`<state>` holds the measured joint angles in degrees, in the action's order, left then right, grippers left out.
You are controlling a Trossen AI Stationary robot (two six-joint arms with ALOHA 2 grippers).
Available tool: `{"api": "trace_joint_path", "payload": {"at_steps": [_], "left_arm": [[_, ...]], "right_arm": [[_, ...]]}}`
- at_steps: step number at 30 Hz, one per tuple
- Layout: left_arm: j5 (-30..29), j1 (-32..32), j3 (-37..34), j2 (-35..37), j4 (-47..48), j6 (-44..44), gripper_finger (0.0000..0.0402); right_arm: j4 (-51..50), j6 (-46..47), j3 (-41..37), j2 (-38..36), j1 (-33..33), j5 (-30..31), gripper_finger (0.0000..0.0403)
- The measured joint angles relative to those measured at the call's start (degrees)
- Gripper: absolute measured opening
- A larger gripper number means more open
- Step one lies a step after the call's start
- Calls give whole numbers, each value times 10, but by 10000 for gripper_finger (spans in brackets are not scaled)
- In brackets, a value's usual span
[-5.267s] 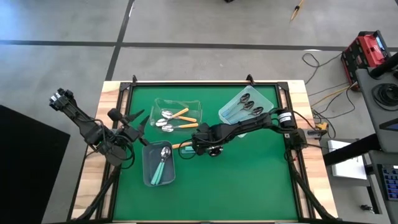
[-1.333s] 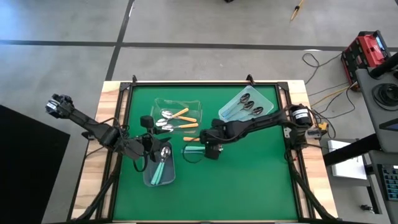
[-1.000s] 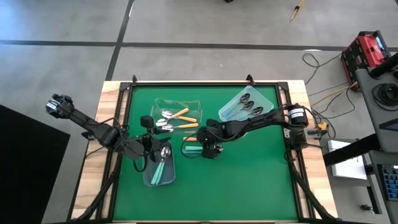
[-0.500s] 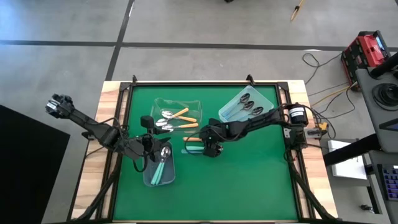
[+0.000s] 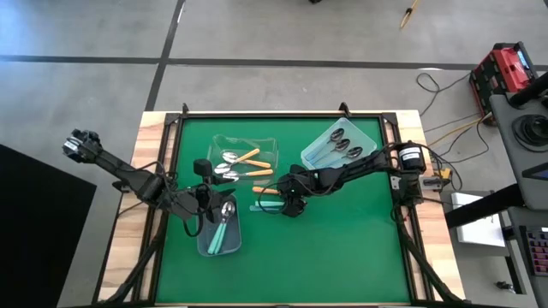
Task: Sort silverware by color (type)
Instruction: Put the orange spoon into the transparent bin
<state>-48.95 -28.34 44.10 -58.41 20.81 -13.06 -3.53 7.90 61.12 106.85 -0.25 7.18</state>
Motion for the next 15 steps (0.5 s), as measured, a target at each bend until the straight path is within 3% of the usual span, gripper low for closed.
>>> {"api": "trace_joint_path", "payload": {"at_steps": [4, 15], "left_arm": [[0, 0, 0, 0, -1, 0, 123], [-1, 0, 0, 1, -9, -21, 123]], "right_arm": [[-3, -6, 3, 0, 0, -2, 18], [-19, -15, 3, -22, 2, -1, 15]]}}
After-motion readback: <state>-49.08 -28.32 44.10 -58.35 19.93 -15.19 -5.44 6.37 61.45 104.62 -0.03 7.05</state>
